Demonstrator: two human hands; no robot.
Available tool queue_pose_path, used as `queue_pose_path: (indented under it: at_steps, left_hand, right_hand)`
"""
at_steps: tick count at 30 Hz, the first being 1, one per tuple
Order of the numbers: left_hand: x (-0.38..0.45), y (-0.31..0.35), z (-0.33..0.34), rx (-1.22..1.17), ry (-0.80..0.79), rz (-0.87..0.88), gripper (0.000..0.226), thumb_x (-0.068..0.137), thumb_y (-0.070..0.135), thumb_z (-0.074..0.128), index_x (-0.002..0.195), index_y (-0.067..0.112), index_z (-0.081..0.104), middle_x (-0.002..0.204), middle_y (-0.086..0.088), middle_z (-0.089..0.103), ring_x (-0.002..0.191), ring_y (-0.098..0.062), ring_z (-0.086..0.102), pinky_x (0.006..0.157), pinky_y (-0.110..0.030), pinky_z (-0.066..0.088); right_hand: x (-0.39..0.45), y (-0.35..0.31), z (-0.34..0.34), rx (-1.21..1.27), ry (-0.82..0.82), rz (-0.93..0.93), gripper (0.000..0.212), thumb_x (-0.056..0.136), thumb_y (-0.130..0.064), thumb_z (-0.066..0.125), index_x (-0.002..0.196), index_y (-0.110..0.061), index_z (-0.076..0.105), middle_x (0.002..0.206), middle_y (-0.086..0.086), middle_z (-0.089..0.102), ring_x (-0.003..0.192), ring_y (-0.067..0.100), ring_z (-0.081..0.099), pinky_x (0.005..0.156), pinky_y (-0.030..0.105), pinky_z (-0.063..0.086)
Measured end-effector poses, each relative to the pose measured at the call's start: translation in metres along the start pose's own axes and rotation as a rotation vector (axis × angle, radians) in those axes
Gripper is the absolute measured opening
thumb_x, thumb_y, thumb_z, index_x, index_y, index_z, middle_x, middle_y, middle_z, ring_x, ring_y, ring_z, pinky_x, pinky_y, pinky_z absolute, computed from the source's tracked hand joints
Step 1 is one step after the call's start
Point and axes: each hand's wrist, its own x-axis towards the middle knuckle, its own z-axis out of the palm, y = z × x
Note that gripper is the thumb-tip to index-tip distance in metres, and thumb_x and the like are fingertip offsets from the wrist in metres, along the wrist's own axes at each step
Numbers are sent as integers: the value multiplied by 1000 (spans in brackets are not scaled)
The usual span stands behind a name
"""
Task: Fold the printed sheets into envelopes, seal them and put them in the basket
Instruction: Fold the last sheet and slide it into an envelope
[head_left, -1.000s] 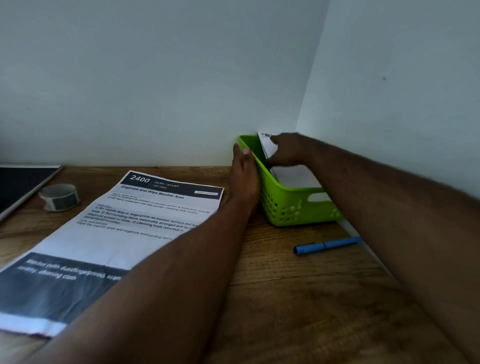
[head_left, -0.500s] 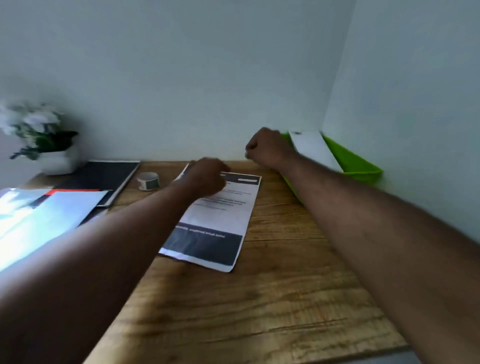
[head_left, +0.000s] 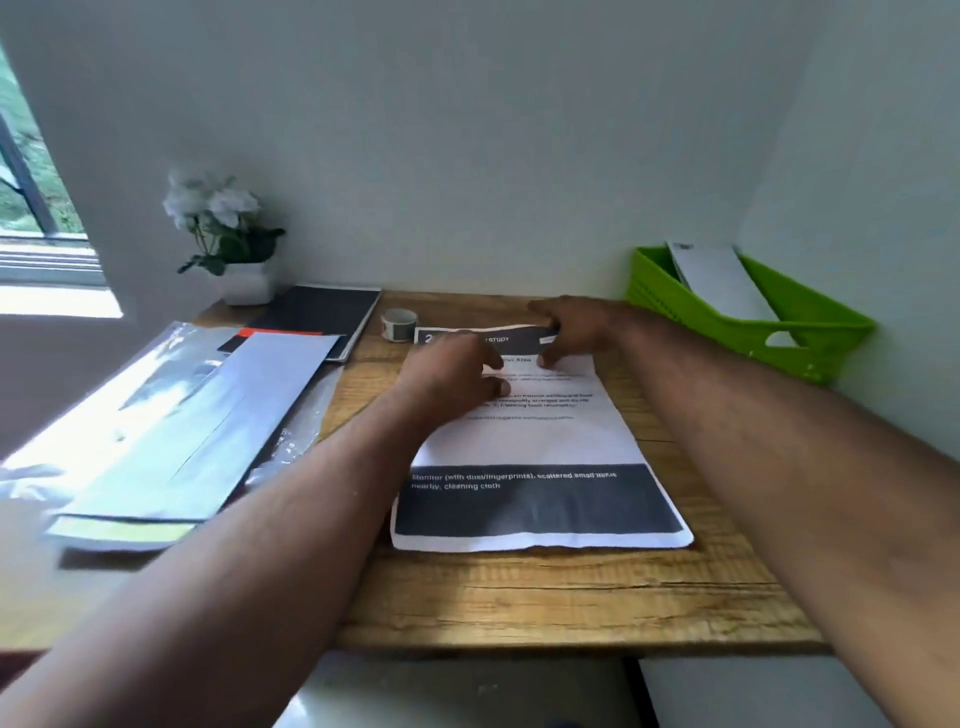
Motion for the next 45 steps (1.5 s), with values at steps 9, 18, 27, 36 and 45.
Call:
queue_pose_path:
  at_steps: [9,18,27,36,45]
  left_hand:
    - [-2,-4,-19,219,281,-8,100,82,29,73,151,46,3,163,-1,-10,148,-32,-15,110,-63,-13]
    - [-1,6,-8,106,-141,-44,43,87,26,48,128,32,60,141,3,54,133,-24,45,117,-57,14]
    - [4,5,12,-188,-102,-46,26,100,28,43,120,12,50,123,-16,60,112,-32,55,88,-34,40]
    - [1,-4,-6,112,-365,-147,58,103,48,26,155,26,11,163,-1,10,149,-26,12,120,-45,11]
    - [0,-20,-18,346,-324,-96,57,100,51,32,144,16,40,151,-5,39,137,-31,38,110,-49,29]
  right_hand:
    - [-35,-9,1,35,571,-198,9,78,-21,67,85,-26,66,96,-5,67,98,20,62,94,43,37]
    - [-50,9,37,2,188,-109,52,81,-56,60,129,-34,55,139,-8,53,129,17,47,110,41,34]
    - [-50,-25,54,51,57,-220,46,102,-38,31,144,-20,39,149,6,42,134,27,41,107,34,33]
    - [-48,13,42,25,43,-57,45,103,-31,33,147,-23,32,157,0,26,144,20,25,115,29,18]
    - [-48,21,32,-93,206,-77,37,95,-28,50,131,-21,57,136,2,57,123,22,52,98,25,38]
